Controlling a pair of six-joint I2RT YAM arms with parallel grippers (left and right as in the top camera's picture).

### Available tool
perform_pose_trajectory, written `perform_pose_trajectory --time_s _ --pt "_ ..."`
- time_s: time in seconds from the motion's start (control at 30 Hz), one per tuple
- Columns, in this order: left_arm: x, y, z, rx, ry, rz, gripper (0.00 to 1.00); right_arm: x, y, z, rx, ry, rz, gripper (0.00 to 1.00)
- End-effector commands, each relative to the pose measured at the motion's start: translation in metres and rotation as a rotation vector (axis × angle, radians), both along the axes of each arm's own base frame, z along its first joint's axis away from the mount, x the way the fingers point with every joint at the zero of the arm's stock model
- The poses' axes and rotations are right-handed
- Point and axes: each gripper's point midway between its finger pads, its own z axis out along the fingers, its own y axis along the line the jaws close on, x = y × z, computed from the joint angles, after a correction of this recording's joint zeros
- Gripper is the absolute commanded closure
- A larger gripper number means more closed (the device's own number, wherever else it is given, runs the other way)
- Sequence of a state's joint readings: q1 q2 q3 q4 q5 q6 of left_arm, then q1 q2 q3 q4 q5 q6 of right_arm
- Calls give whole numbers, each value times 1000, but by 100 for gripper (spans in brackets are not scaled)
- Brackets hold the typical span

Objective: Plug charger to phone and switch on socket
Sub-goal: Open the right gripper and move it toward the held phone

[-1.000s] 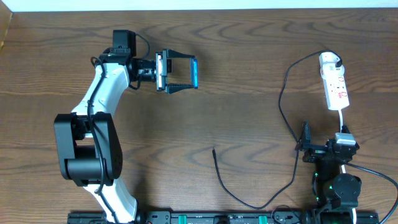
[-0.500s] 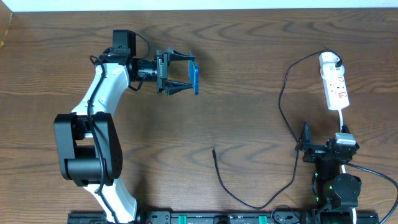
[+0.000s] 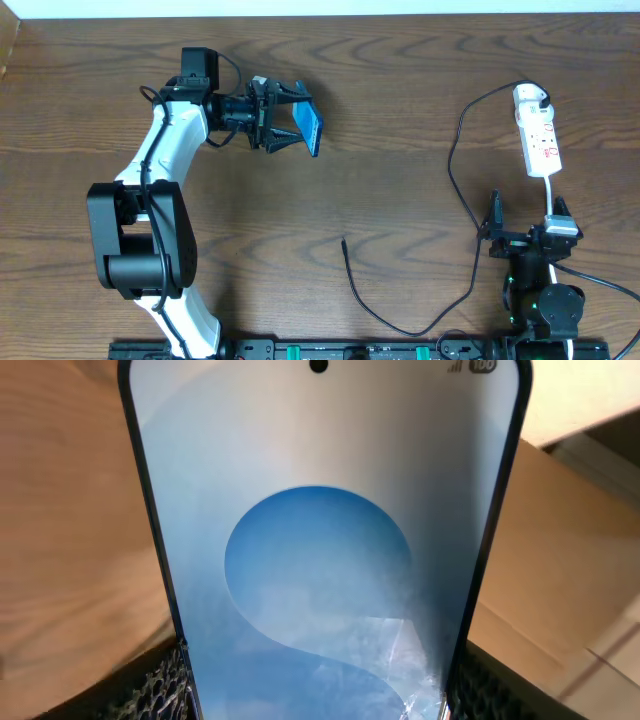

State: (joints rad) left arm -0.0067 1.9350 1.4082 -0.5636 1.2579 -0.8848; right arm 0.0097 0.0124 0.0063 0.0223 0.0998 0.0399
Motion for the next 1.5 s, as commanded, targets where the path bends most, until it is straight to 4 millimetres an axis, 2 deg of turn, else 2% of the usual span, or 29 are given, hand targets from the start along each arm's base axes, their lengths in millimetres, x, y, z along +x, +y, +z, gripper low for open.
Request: perform_pose_trajectory --time_s 0.0,0.1,0.23,0.5,0.63,0.73,0.77,0.9,1.0,1.1,1.23,1.37,1.47 --pt "5 7 8 68 -90 18 93 0 3 2 -12 -8 17 1" --pt "7 10 2 107 -97 32 93 0 3 5 -12 -22 16 1" --pt "10 14 -4 155 -125 36 93 -2 3 21 -11 -67 16 1" --pt "12 16 -8 178 -127 45 93 -9 6 74 26 -116 34 1" --pt "12 16 -8 180 -137 40 93 1 14 100 24 -46 81 1" --pt "12 16 -8 182 -137 41 93 14 29 116 25 9 164 1" --pt "13 18 -10 195 -136 46 93 24 37 124 42 50 209 1" --pt "13 18 -11 201 -136 49 93 49 55 132 142 156 310 1" --pt "13 18 -11 201 -135 49 93 59 92 142 211 209 526 1" --pt "13 18 -11 202 -135 49 93 58 128 155 213 194 778 1" --pt "14 19 -12 211 -135 53 93 73 135 146 264 222 827 1" --pt "15 21 -15 229 -133 60 93 90 136 135 456 294 805 1" --pt "16 23 -17 247 -119 74 93 102 136 118 580 376 778 1"
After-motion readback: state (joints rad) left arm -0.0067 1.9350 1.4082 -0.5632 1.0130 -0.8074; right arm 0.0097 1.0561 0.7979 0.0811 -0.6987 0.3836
